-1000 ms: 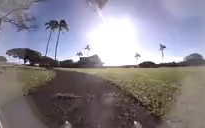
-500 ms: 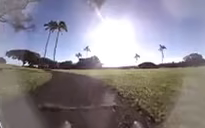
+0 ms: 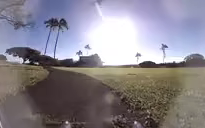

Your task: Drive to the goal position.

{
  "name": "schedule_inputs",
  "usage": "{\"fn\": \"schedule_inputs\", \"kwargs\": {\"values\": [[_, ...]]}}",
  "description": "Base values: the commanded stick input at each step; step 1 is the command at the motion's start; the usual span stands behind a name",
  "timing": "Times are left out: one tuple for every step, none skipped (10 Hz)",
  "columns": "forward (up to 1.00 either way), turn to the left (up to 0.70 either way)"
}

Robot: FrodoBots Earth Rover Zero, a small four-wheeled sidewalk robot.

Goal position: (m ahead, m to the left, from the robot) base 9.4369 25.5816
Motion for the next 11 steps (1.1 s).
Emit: {"fn": "schedule_inputs", "kwargs": {"values": [[0.7,0.14],[0.7,0.14],[0.7,0.14],[0.7,0.14],[0.7,0.14],[0.7,0.08],[0.7,0.01],[0.7,0.0],[0.7,0.0],[0.7,0.0],[0.7,0.0]]}}
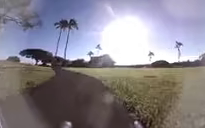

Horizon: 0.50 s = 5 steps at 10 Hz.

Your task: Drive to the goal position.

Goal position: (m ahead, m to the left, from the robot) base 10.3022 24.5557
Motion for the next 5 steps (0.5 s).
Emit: {"fn": "schedule_inputs", "kwargs": {"values": [[0.7,0.0],[0.7,0.0],[0.7,0.0],[0.7,0.07],[0.7,0.14]]}}
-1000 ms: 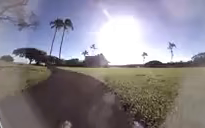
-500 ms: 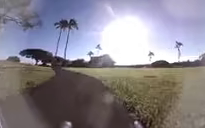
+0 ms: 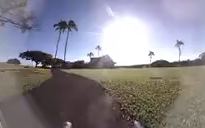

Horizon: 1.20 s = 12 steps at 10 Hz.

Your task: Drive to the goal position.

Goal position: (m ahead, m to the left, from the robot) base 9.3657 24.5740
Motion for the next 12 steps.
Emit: {"fn": "schedule_inputs", "kwargs": {"values": [[0.7,0.14],[0.7,0.14],[0.7,0.14],[0.7,0.14],[0.7,0.14],[0.7,0.14],[0.7,0.14],[0.7,0.14],[0.7,0.14],[0.7,0.14],[0.7,0.14],[0.7,0.14]]}}
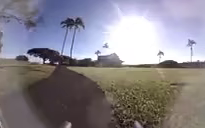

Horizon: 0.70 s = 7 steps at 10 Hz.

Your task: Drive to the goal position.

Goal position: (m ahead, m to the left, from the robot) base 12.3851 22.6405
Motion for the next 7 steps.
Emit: {"fn": "schedule_inputs", "kwargs": {"values": [[0.7,0.14],[0.7,0.14],[0.7,0.08],[0.7,0.03],[0.7,0.02],[0.7,0.02],[0.7,0.01]]}}
